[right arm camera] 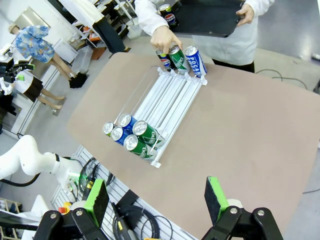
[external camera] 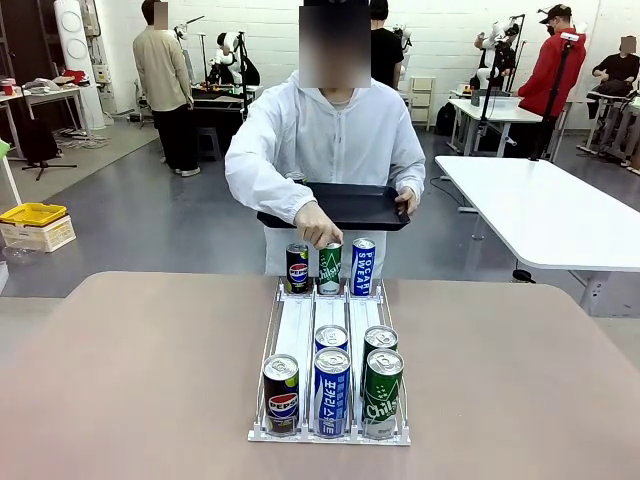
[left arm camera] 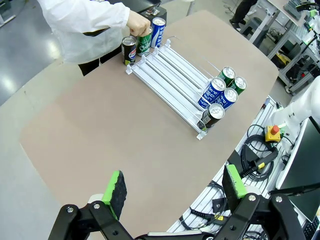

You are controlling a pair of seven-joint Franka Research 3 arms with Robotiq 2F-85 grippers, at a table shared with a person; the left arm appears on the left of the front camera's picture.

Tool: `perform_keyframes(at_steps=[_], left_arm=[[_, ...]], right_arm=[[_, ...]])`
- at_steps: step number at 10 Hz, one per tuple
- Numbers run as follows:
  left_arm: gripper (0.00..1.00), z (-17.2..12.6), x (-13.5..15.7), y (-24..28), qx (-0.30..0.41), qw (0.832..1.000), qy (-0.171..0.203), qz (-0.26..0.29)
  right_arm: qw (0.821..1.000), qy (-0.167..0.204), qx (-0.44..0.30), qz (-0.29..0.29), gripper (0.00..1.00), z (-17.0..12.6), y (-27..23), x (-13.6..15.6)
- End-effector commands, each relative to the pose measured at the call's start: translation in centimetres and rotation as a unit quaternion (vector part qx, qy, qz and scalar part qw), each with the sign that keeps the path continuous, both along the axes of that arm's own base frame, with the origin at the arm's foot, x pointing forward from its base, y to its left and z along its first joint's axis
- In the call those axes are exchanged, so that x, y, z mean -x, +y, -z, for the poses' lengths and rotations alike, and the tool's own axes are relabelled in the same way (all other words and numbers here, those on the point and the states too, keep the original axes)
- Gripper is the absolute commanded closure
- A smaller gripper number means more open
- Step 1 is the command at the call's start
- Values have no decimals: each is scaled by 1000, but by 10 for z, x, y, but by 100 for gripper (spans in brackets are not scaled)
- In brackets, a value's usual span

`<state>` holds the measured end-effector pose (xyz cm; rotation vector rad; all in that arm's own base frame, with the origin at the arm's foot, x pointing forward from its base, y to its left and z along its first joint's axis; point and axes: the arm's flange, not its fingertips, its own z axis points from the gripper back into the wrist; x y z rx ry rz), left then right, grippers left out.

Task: Retrieve and hand over the desired beverage to the person.
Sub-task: Pick up another can of the same type that the person held from the Automatic Can Dispenser.

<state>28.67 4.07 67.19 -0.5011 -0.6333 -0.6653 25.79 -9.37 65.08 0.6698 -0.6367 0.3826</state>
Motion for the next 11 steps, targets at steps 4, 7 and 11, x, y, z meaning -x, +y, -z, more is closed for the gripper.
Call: perform_keyframes(at_steps=[4, 7, 11], left_arm=[[0, -1, 0, 0, 2, 1000, -1, 3], [0, -1, 0, 0, 2, 1000, -1, 3], [0, -1, 0, 0, 2, 1000, -1, 3]], right_arm=[[1000, -6, -9, -10, 0, 0, 0, -2], [1000, 0, 0, 0, 0, 0, 0, 0], [990, 127, 49, 31, 0, 17, 124, -59]])
